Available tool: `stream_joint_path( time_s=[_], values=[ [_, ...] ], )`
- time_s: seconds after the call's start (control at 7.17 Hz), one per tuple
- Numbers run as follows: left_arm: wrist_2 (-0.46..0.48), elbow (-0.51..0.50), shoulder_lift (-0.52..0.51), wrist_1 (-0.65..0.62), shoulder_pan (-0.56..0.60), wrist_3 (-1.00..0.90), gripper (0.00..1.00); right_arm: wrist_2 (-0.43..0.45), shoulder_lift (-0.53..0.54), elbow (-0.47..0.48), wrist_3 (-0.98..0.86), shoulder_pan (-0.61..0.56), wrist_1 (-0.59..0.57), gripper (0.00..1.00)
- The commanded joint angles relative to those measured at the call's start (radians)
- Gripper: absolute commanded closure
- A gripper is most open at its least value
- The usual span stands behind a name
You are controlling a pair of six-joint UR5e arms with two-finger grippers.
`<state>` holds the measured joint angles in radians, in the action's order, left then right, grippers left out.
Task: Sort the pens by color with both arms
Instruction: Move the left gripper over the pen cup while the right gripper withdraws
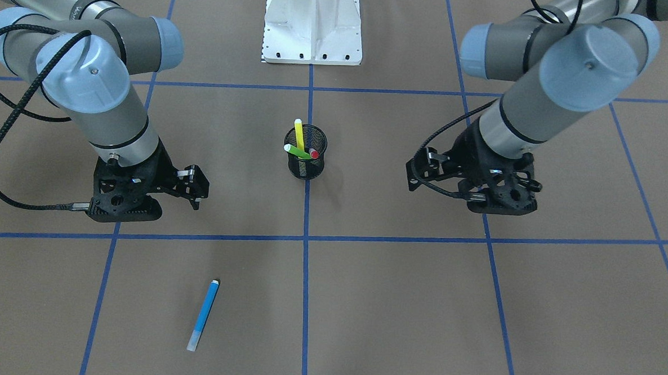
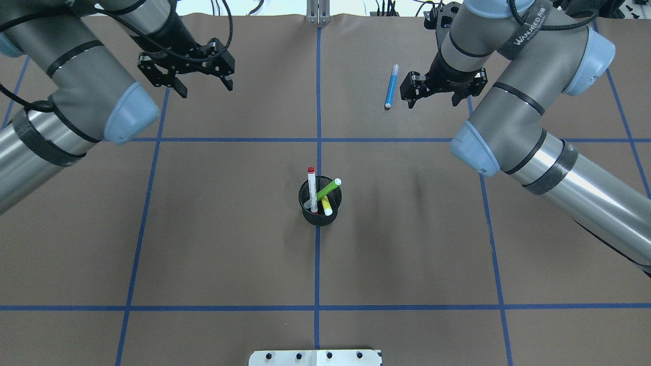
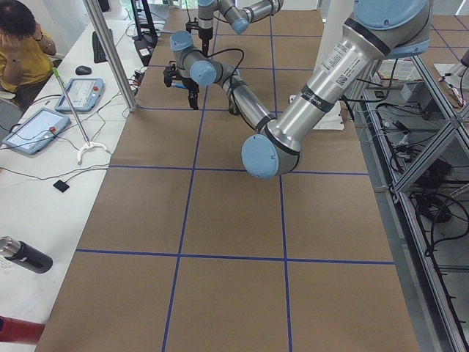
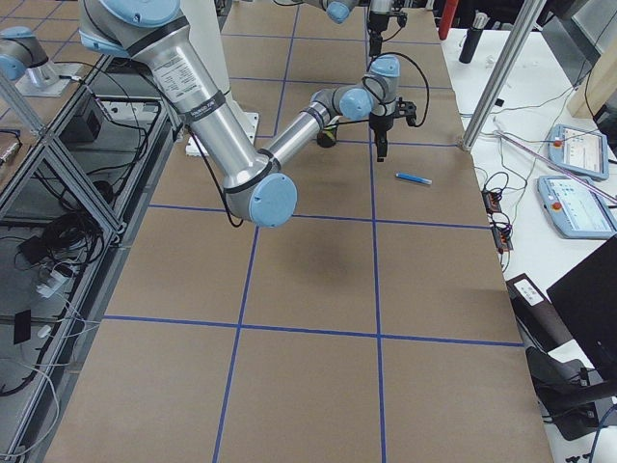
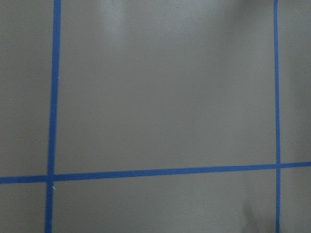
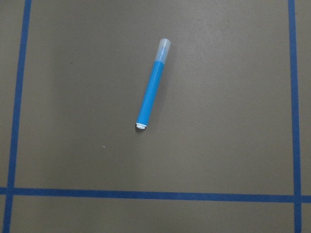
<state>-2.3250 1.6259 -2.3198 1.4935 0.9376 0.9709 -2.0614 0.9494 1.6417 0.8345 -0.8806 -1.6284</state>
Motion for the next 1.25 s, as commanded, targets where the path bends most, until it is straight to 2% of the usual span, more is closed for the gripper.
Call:
stream_joint_path(
  time_s=[0.0, 0.14, 0.42, 0.7, 0.98, 1.12],
  values=[
    [0.077, -0.047, -0.134, -0.078, -0.107, 0.127, 0.0, -0.011, 0.057, 0.032, -0.075, -0.014, 0.004, 0.01],
    [0.123, -0.14, -0.214, -0.079, -0.153, 0.168, 0.0, -0.011, 0.063, 0.03, -0.09, -0.02, 0.004, 0.01],
    [0.127, -0.3, -0.329, -0.079, -0.181, 0.178, 0.0, -0.009, 0.071, 0.03, -0.1, -0.018, 0.007, 0.01],
    [0.127, -0.325, -0.334, -0.079, -0.218, 0.177, 0.04, -0.008, 0.071, 0.029, -0.098, -0.018, 0.007, 0.01],
    [0.127, -0.324, -0.317, -0.081, -0.249, 0.177, 0.4, -0.006, 0.071, 0.026, -0.098, -0.018, 0.007, 0.01],
    [0.127, -0.327, -0.313, -0.082, -0.266, 0.177, 0.43, -0.006, 0.071, 0.029, -0.098, -0.018, 0.007, 0.01]
  ],
)
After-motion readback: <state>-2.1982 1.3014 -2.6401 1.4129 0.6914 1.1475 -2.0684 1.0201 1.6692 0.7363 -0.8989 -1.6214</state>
